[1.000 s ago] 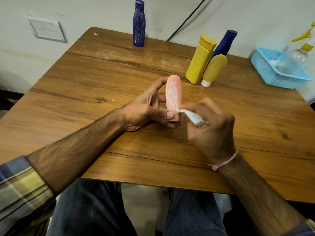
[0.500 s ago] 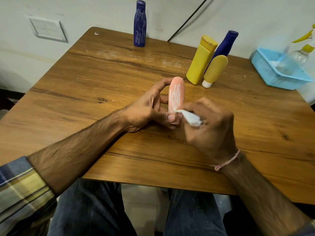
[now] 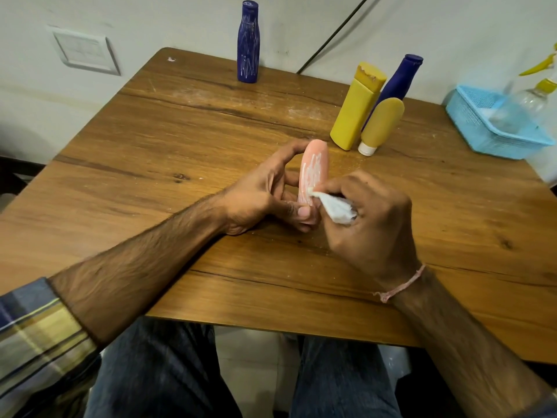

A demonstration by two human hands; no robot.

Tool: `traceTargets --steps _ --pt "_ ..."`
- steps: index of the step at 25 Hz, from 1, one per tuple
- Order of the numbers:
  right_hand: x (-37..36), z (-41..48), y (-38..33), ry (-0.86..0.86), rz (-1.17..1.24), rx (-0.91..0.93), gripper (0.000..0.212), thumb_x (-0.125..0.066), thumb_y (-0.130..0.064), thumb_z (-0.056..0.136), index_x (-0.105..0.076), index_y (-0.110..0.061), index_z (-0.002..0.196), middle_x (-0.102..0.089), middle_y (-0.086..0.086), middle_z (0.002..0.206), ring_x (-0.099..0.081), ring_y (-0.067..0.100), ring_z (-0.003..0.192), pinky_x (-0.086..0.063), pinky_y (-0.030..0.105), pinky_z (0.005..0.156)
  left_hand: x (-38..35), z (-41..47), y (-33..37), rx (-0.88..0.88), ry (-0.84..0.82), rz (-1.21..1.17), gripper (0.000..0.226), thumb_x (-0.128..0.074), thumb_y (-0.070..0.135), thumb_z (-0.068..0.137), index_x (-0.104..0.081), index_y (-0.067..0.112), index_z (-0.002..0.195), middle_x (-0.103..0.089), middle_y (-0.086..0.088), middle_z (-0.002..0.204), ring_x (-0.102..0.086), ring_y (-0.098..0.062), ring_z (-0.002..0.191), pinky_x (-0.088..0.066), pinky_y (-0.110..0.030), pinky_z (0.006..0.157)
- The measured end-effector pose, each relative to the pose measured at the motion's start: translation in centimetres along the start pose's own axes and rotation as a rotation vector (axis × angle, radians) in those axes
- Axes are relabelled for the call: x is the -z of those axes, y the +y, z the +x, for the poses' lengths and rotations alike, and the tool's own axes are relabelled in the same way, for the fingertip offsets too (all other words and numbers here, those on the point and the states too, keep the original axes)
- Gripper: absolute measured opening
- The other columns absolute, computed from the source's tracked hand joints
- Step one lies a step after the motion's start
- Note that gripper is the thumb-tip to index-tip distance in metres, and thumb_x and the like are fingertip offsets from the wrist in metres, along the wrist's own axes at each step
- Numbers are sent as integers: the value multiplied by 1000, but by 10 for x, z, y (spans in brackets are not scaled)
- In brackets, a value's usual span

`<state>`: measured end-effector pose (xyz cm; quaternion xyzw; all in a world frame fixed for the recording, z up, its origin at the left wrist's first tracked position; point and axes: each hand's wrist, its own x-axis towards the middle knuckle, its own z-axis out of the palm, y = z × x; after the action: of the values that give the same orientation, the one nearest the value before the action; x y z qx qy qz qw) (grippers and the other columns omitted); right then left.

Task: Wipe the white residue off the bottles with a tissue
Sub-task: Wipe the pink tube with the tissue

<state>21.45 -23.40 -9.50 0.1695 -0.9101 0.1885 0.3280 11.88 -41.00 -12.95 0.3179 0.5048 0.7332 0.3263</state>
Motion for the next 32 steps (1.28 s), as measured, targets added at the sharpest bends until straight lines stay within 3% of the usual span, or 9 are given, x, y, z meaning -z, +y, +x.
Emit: traceTargets --steps 6,10,21,23,25,28,32 --pt "1 9 -1 23 5 -10 9 -74 -11 82 -71 -4 86 -69 7 85 -60 17 73 -49 29 61 0 -1 1 8 2 22 95 -66 -18 77 -26 20 153 -67 -22 106 -72 -32 78 -62 -54 74" --pt "-1 14 2 72 5 -49 9 -75 -12 86 -73 -4 90 -71 8 89 -65 19 78 -53 36 65 0 -1 1 9 -3 30 92 -67 -17 78 -28 21 152 -65 -25 109 -69 -36 80 -63 -53 72" --pt "2 22 2 16 19 10 13 -76 -11 83 -76 -4 94 -74 9 94 -67 18 82 -56 35 71 -1 -2 4 17 -8 39 92 -65 -18 78 -26 20 153 -63 -29 110 -71 -35 78 -63 -52 71" --pt "2 28 6 85 10 -54 13 -75 -14 86 -76 -5 95 -74 8 93 -67 18 81 -57 36 71 -2 -1 4 14 -16 54 93 -67 -17 78 -27 20 153 -61 -33 115 -68 -38 81 -63 -52 72" --pt "-2 36 5 145 15 -101 13 -74 -15 88 -76 -7 98 -74 7 93 -67 17 82 -57 34 72 -2 -1 4 15 -16 59 92 -67 -17 78 -28 21 153 -61 -32 114 -69 -38 81 -62 -54 72" --pt "-5 33 -2 121 34 -20 13 -75 -12 87 -78 -7 98 -73 9 95 -67 16 85 -55 27 75 -1 -2 4 26 2 51 93 -66 -18 78 -26 20 154 -66 -26 106 -71 -37 78 -63 -53 71" --pt "3 20 5 36 12 45 12 -73 -10 85 -78 -4 94 -73 11 92 -67 22 80 -55 39 68 -1 -1 4 32 24 65 96 -68 -16 77 -25 21 155 -63 -30 114 -69 -39 81 -63 -54 71"
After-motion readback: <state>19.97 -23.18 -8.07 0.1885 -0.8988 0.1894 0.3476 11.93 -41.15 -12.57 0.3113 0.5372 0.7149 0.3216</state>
